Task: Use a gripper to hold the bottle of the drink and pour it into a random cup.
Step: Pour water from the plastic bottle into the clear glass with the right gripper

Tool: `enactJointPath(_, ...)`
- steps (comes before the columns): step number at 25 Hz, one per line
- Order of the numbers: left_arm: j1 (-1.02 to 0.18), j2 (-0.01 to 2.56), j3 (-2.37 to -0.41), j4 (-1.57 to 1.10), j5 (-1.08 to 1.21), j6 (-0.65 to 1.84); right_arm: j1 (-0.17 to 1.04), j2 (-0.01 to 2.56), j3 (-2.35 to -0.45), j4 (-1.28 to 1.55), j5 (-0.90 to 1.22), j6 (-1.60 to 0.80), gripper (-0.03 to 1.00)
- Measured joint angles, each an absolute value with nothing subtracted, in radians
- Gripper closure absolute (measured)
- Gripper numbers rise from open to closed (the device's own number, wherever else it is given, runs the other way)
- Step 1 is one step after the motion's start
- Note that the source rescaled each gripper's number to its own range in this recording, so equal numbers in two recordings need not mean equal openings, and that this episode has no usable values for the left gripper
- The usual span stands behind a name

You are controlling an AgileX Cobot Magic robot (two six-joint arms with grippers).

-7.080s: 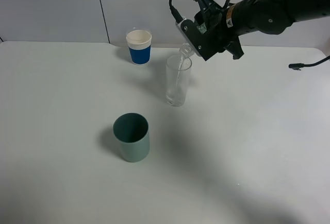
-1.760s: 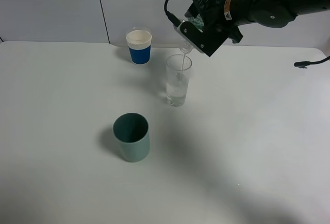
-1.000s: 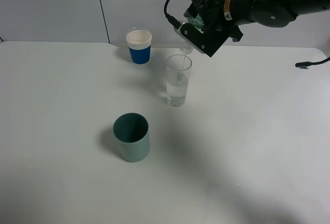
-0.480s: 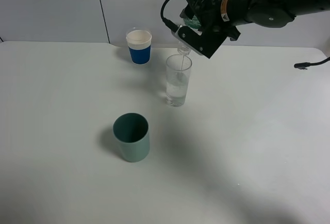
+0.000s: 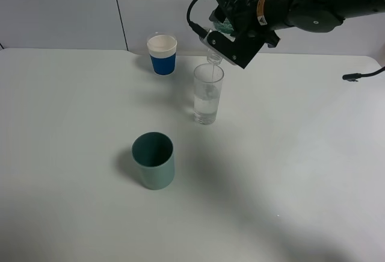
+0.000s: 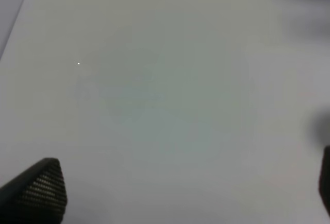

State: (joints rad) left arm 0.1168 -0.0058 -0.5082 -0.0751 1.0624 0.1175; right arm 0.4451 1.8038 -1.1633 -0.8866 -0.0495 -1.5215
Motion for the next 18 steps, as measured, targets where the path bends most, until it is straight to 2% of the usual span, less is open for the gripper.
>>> enactJointPath(18,0.117,-0.006,-0.508,-0.075,1.062,0.117,0.451,1.804,-1.163,-0.889,-0.051,-1.549,0.96)
